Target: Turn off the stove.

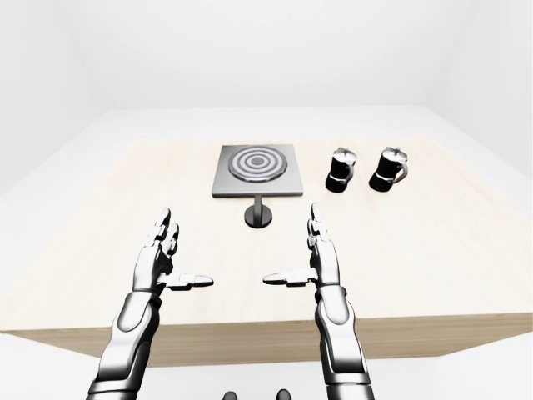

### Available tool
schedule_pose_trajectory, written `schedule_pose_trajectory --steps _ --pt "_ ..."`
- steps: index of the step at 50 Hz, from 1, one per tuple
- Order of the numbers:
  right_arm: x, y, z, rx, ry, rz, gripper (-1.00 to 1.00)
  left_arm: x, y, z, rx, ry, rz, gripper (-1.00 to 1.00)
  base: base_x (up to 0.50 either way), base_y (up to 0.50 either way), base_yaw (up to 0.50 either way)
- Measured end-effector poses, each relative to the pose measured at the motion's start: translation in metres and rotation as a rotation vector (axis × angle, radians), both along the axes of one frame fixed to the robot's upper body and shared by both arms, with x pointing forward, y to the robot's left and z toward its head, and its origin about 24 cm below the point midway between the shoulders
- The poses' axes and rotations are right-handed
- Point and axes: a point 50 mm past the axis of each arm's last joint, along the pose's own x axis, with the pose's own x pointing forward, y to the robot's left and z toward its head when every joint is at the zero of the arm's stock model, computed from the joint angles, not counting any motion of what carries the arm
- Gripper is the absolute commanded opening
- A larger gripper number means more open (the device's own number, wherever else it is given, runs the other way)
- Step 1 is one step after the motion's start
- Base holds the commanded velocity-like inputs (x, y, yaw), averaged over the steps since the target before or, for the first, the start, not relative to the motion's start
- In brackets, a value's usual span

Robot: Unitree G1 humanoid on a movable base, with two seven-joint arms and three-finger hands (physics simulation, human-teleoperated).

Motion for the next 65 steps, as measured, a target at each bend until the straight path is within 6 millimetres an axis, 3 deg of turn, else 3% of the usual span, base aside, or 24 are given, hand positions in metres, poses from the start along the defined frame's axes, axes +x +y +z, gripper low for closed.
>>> schedule_pose_trajectory --steps 65 --pt "0.0015 -0.0014 -0.0014 0.003 0.008 -0.006 1.0 -0.0019 -0.0023 -0.002 0.025 -0.006 -0.011 1.0 0.1 0.02 0.0"
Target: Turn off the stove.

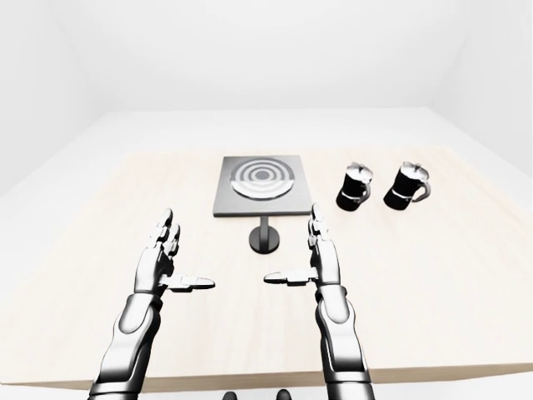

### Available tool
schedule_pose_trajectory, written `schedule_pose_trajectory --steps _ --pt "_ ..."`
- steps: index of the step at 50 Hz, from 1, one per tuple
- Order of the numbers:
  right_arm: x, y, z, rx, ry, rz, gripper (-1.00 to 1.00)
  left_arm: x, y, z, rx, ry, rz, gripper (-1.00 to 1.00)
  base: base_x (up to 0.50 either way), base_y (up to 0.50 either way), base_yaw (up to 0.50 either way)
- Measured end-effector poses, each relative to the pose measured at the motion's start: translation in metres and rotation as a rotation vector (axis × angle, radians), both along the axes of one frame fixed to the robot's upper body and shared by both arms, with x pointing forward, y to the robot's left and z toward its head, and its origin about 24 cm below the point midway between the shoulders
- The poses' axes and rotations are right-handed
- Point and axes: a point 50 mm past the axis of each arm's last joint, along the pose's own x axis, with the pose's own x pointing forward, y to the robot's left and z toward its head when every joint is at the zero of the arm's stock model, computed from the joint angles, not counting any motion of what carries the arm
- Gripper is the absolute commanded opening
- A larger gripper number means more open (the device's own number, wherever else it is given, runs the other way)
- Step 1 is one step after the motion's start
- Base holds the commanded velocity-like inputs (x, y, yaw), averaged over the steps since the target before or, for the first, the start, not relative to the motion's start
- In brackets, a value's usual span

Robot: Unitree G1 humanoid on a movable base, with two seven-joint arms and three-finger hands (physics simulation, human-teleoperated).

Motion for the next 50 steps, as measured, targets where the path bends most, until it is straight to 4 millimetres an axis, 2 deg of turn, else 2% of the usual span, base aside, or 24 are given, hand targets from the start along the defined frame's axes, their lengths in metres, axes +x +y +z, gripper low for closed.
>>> schedule_pose_trajectory --steps 36,43,50 --pt "-0.001 0.0 0.002 -0.002 -0.013 0.004 1.0 0.0 0.001 0.001 -0.01 -0.007 0.004 1.0 0.11 0.0 0.0" --pt "-0.001 0.002 0.003 -0.008 -0.023 0.012 1.0 0.002 0.009 0.005 -0.051 0.0 0.05 1.0 0.0 0.0 0.0" --pt "-0.001 0.002 0.003 -0.011 -0.026 0.016 1.0 -0.002 0.028 0.016 -0.098 -0.04 0.152 1.0 0.0 0.0 0.0"
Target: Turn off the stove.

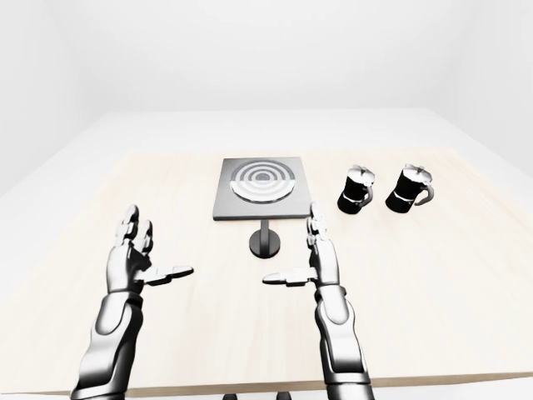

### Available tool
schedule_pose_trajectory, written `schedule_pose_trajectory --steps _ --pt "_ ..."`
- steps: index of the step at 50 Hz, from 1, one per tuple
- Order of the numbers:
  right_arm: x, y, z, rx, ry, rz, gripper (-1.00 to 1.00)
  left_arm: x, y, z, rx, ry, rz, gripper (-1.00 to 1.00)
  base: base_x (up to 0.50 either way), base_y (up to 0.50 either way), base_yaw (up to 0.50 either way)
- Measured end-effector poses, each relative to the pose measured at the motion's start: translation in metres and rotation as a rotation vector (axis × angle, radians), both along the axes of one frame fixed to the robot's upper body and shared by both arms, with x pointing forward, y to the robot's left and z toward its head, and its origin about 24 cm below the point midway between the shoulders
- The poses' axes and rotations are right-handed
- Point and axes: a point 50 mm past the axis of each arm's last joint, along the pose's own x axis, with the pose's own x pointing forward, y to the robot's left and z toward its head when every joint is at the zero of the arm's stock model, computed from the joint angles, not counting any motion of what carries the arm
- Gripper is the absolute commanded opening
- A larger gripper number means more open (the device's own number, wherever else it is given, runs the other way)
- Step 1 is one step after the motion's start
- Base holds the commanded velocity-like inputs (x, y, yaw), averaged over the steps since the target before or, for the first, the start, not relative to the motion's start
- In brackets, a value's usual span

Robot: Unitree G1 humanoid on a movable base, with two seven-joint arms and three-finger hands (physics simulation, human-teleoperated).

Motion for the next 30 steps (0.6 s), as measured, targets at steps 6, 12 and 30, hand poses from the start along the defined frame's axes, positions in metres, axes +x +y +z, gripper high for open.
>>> schedule_pose_trajectory --steps 6,12,30 --pt "0.0 0.001 0.0 -0.004 0.0 0.005 1.0 -0.01 0.018 0.008 -0.021 -0.053 0.108 1.0 0.0 0.0 0.0" --pt "0.0 0.002 0.0 -0.011 0.001 0.006 1.0 -0.016 0.035 0.013 -0.025 -0.09 0.237 1.0 0.0 0.0 0.0" --pt "0.0 0.002 -0.001 -0.019 0.005 0.003 1.0 -0.041 0.073 0.015 -0.036 -0.099 0.559 1.0 0.0 0.0 0.0"
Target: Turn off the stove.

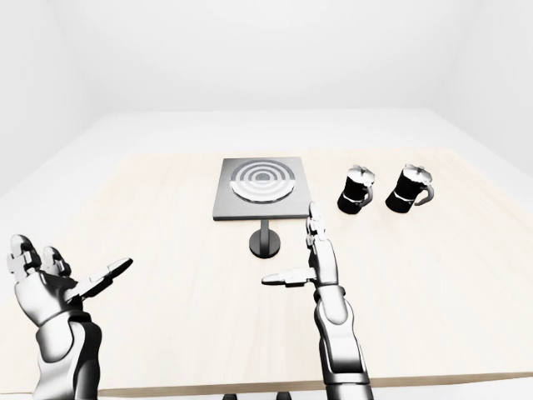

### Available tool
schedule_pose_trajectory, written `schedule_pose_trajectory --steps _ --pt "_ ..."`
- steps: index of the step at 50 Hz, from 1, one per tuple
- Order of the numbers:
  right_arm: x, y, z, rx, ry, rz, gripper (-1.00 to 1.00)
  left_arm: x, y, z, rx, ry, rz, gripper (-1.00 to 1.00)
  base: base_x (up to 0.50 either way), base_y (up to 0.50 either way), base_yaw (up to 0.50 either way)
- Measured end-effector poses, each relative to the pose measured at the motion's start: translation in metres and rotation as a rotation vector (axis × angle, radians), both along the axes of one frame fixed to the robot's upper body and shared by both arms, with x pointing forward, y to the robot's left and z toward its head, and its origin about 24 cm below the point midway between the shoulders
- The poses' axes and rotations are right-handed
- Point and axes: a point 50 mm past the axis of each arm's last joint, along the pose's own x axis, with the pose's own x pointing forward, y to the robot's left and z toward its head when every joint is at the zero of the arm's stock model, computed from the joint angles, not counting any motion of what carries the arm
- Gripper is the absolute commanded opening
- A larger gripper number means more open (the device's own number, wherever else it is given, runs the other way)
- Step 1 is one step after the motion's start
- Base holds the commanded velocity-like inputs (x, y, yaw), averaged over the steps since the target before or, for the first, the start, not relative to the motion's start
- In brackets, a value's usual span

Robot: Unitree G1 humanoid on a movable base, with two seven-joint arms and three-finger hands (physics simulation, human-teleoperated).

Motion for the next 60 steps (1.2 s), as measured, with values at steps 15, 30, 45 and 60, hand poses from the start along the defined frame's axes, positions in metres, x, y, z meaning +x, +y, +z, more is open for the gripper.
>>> schedule_pose_trajectory --steps 15,30,45,60 --pt "0.0 -0.001 0.001 0.005 0.0 -0.004 1.0 -0.023 0.022 -0.008 -0.033 0.026 0.18 1.0 0.0 0.0 0.0" --pt "-0.001 -0.001 0.001 0.009 0.0 -0.009 1.0 -0.029 0.032 -0.013 -0.078 0.033 0.25 1.0 0.0 0.0 0.0" --pt "0.0 -0.002 0.0 0.004 0.009 -0.018 1.0 -0.029 0.038 -0.018 -0.127 0.053 0.284 1.0 0.0 0.0 0.0" --pt "0.001 -0.003 -0.001 0.0 0.018 -0.025 1.0 -0.028 0.039 -0.019 -0.139 0.063 0.29 1.0 0.0 0.0 0.0"
